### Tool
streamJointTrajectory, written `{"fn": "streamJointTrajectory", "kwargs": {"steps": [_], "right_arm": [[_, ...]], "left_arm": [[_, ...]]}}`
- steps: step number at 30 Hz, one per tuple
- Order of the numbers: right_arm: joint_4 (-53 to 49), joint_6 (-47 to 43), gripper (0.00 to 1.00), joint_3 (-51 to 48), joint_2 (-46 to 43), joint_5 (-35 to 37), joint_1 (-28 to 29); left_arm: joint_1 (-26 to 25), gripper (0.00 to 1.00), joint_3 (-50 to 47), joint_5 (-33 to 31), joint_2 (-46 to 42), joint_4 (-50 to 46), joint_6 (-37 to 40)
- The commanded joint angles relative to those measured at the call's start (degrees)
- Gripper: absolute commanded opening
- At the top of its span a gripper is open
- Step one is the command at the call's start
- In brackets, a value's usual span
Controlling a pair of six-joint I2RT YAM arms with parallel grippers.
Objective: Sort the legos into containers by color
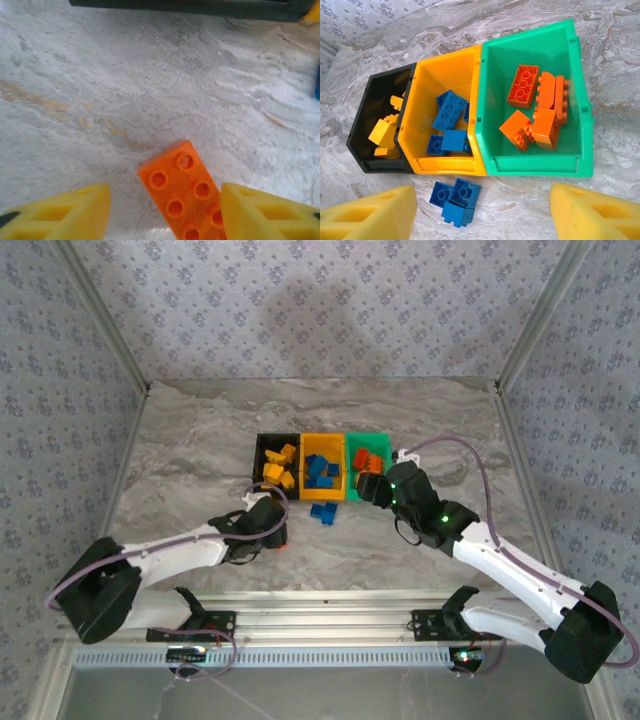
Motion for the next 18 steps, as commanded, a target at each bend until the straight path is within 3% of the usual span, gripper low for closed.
{"fn": "streamJointTrajectory", "kwargs": {"steps": [1, 4, 6, 12, 18], "right_arm": [[0.2, 1.2, 0.72, -0.4, -1.1, 0.1, -0.1], [-0.2, 1.1, 0.72, -0.7, -1.7, 0.0, -0.2], [-0.5, 1.1, 0.72, -1.0, -2.4, 0.2, -0.2], [-0.9, 1.4, 0.72, -2.4, -4.6, 0.3, -0.1], [-1.3, 1.5, 0.73, -3.8, -6.8, 0.9, -0.1]], "left_arm": [[-1.8, 0.74, 2.0, 0.6, -3.8, -4.6, -0.7], [-2.9, 0.90, 2.9, 2.6, -3.2, -4.6, -2.5], [-3.0, 0.94, 3.2, 3.5, -0.9, -4.4, -3.3], [-3.0, 0.92, 4.4, 1.9, 9.2, -4.7, -3.8], [-2.9, 0.77, 4.4, 1.3, 13.1, -2.2, -3.1]]}}
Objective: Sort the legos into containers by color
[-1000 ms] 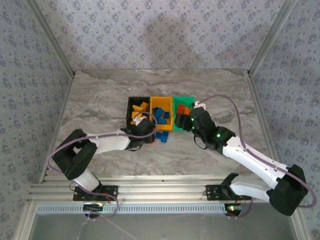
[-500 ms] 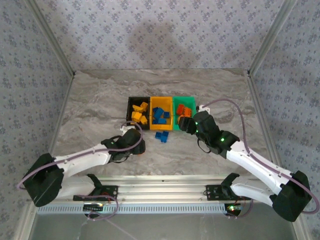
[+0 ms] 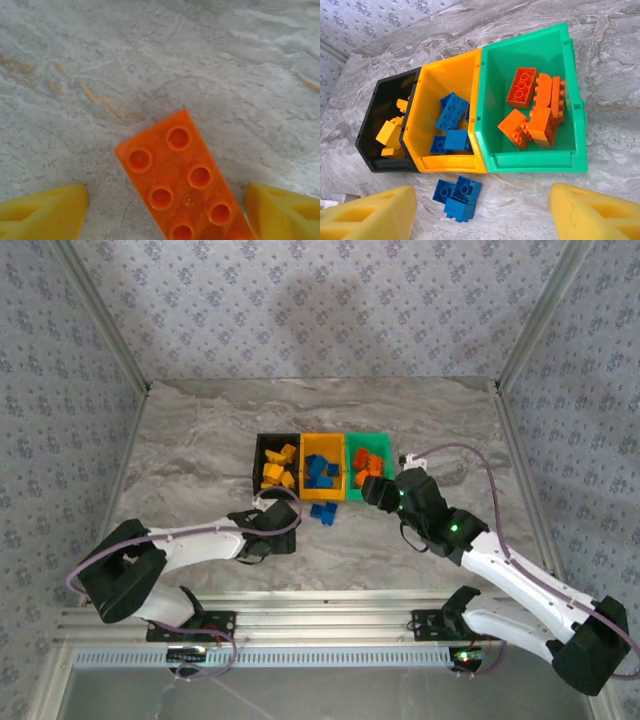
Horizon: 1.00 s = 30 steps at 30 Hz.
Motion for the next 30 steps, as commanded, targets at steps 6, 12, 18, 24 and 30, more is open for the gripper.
{"fn": "streamJointTrajectory", "kwargs": {"steps": [6, 12, 18, 24, 30], "right_arm": [[-1.0, 1.2, 0.73, -2.0, -2.3, 0.8, -0.3], [-1.1, 1.5, 0.73, -2.3, -2.3, 0.7, -0.4], [-2.0, 2.5, 0.73, -3.3, -3.5, 1.0, -0.6], [-4.9, 4.6, 0.73, -6.5, -8.0, 2.5, -1.2], [-7.7, 6.7, 0.73, -10.0, -12.1, 2.9, -2.8]], "left_arm": [[0.5, 0.58, 0.3, 1.4, 4.5, 3.6, 1.8], [0.5, 0.42, 1.3, 1.0, 4.4, 2.9, 3.0], [0.1, 0.29, 3.0, 1.5, 1.2, 0.4, 3.7], [-1.6, 0.28, 11.1, 3.5, -2.1, -2.0, 5.8], [-1.6, 0.28, 27.9, 6.9, 8.0, 1.3, 9.2]]}}
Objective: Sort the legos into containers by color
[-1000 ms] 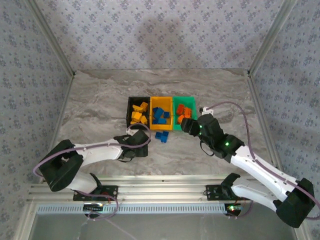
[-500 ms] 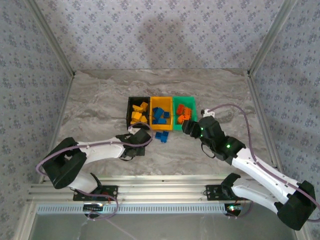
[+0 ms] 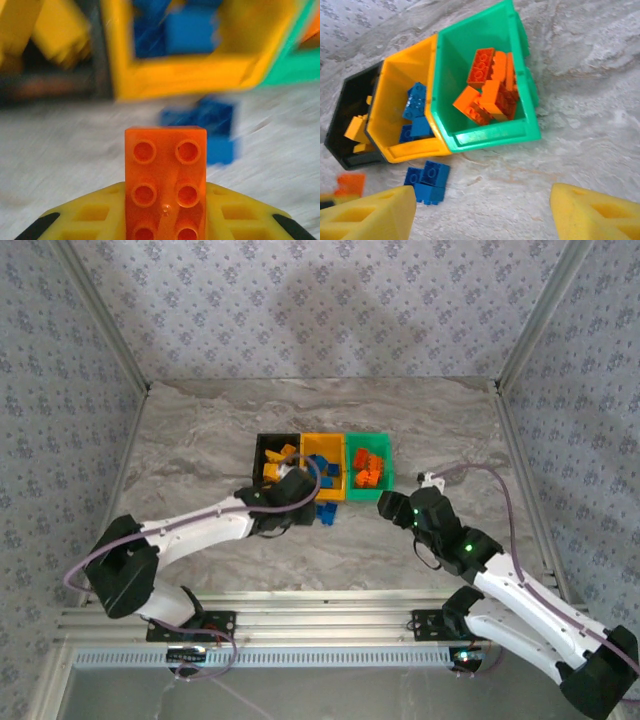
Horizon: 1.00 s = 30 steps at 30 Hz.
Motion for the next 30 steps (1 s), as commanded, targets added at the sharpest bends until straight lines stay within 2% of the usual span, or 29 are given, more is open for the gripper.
{"fn": "streamJointTrajectory", "kwargs": {"steps": [1, 9, 16, 19, 23, 27, 30], "right_arm": [[-3.4, 2.5, 0.73, -1.5, -2.0, 1.5, -1.0], [-5.0, 2.8, 0.73, -2.0, -2.4, 0.6, -1.9], [-4.4, 3.0, 0.73, -2.5, -2.2, 0.2, -2.3], [-4.0, 2.5, 0.73, -2.4, -1.9, -0.7, -2.5], [-2.6, 1.1, 0.75, -1.9, -0.7, -1.1, -2.7], [0.0, 0.4, 0.75, -1.9, 1.2, -3.2, -2.7], [2.5, 0.4, 0.75, -2.0, 2.9, -5.0, -2.3]], "left_arm": [[-0.5, 0.28, 10.6, 2.3, 7.1, 2.4, 4.1], [2.6, 0.28, 38.9, 4.4, 28.4, -4.2, 8.9], [3.5, 0.30, 55.3, 5.6, 40.1, -8.8, 9.7], [3.8, 0.40, 60.6, 6.2, 43.9, -10.9, 9.3], [4.0, 0.61, 63.8, 7.6, 45.0, -11.2, 8.4], [3.9, 0.74, 62.2, 8.5, 41.0, -9.6, 7.8], [3.8, 0.85, 53.7, 8.7, 32.8, -4.1, 7.5]]}}
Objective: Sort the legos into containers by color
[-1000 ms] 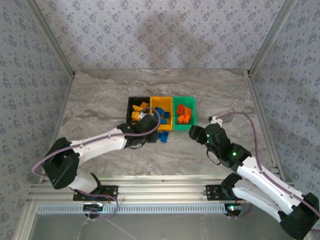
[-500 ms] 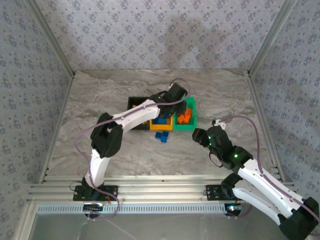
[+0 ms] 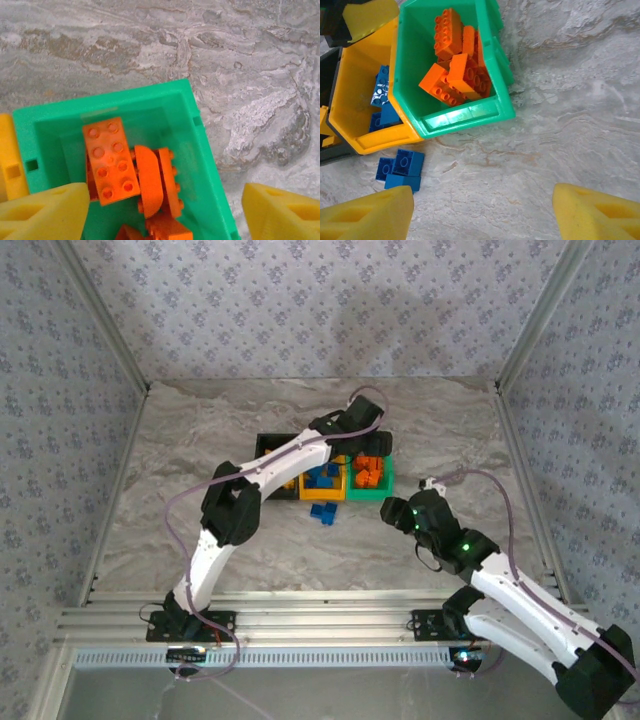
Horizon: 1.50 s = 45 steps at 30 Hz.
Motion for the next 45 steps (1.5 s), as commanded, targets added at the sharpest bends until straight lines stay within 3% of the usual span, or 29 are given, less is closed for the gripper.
{"fn": "streamJointTrajectory", "kwargs": {"steps": [1, 5, 10, 17, 24, 28, 34, 45], "right_arm": [[3.7, -0.9, 0.75, 0.2, 1.7, -2.5, 0.4], [6.8, -0.7, 0.76, 0.6, 5.3, -2.6, 3.0], [11.4, -0.4, 0.77, 2.4, 13.4, -1.5, 8.3], [17.1, 0.0, 0.78, 8.9, 30.3, -0.3, 15.2], [15.3, 1.3, 0.77, 17.3, 44.0, 3.7, 15.9], [13.8, 1.8, 0.76, 21.0, 49.4, 3.5, 15.9], [13.2, 2.3, 0.70, 23.3, 54.3, 2.2, 16.0], [14.5, 2.6, 0.38, 20.6, 52.1, 1.2, 16.4]], "left_arm": [[-0.2, 0.88, -8.3, 1.2, -12.7, 5.2, -0.4], [-0.3, 0.99, -25.6, 0.4, -27.2, 12.3, -1.0], [-0.7, 1.00, -49.5, -2.0, -45.5, 16.0, -3.3], [-1.4, 1.00, -74.1, -8.8, -72.5, 8.9, -8.8], [-1.4, 1.00, -86.8, -11.9, -91.8, -0.2, -14.9], [-1.3, 1.00, -89.2, -12.7, -96.8, -2.0, -16.4], [-1.1, 1.00, -89.3, -14.0, -97.4, -3.6, -15.7], [-0.6, 1.00, -89.8, -14.2, -97.5, -3.5, -15.3]]}}
